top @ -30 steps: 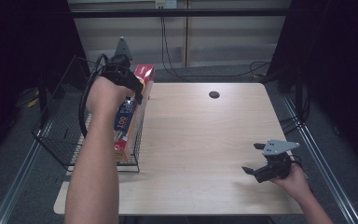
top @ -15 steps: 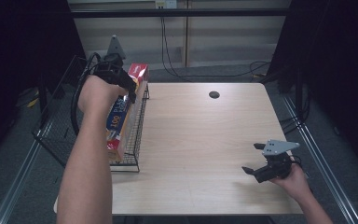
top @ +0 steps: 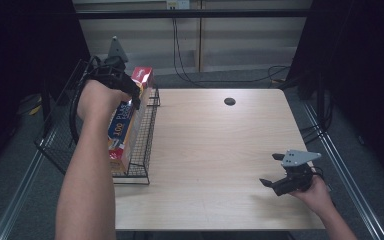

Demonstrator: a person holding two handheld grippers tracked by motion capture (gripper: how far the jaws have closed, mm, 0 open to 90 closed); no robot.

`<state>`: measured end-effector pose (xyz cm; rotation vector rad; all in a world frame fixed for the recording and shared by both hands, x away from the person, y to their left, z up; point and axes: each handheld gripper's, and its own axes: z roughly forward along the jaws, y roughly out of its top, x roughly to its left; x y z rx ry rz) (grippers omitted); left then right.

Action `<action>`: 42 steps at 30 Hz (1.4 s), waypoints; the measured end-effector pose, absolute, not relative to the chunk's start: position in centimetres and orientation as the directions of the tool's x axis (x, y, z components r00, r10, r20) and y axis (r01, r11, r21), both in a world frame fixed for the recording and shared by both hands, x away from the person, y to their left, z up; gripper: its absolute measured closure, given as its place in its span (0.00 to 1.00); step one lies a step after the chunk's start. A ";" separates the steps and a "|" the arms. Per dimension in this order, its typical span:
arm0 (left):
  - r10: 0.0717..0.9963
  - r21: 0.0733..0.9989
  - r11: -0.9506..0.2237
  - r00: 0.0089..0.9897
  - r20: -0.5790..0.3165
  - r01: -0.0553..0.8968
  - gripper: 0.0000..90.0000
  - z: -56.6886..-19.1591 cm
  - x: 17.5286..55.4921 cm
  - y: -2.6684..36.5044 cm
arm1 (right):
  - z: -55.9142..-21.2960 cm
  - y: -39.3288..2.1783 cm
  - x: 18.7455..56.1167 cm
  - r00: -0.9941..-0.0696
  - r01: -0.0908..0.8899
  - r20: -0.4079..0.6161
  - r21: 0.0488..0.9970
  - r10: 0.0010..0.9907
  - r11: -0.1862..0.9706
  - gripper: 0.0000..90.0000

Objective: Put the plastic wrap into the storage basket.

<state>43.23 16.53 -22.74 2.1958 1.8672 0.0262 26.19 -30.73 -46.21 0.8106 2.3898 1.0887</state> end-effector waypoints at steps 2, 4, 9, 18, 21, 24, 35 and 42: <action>0.973 0.206 -0.139 0.172 -0.153 0.969 0.51 -22.7 43.3 16.8 | -46.2 -30.8 26.2 -0.755 0.342 -0.108 0.776 0.646 0.530 0.04; 0.974 0.204 -0.125 0.160 -0.161 0.971 0.51 -22.8 43.3 16.9 | -46.2 -30.7 26.2 -0.755 0.342 -0.111 0.775 0.646 0.532 0.04; 0.976 0.203 -0.121 0.154 -0.156 0.972 0.51 -22.9 43.3 17.5 | -46.2 -30.7 26.2 -0.757 0.340 -0.112 0.774 0.643 0.535 0.04; 0.978 0.211 -0.108 0.141 -0.153 0.972 0.51 -22.6 43.4 18.7 | -46.3 -30.7 26.2 -0.756 0.341 -0.112 0.773 0.645 0.534 0.04; 0.980 0.206 -0.103 0.135 -0.148 0.973 0.51 -22.5 43.4 19.1 | -46.3 -30.6 26.2 -0.754 0.341 -0.115 0.773 0.646 0.536 0.04; 0.981 0.206 -0.099 0.130 -0.146 0.974 0.51 -22.3 43.4 19.5 | -46.3 -30.6 26.2 -0.757 0.341 -0.114 0.771 0.644 0.538 0.04; 0.982 0.201 -0.097 0.127 -0.143 0.975 0.51 -22.1 43.8 20.6 | -46.4 -30.6 26.3 -0.758 0.339 -0.117 0.769 0.641 0.542 0.04; 0.983 0.192 -0.094 0.122 -0.138 0.977 0.51 -21.7 43.9 21.2 | -46.5 -30.5 26.3 -0.755 0.339 -0.122 0.768 0.644 0.543 0.04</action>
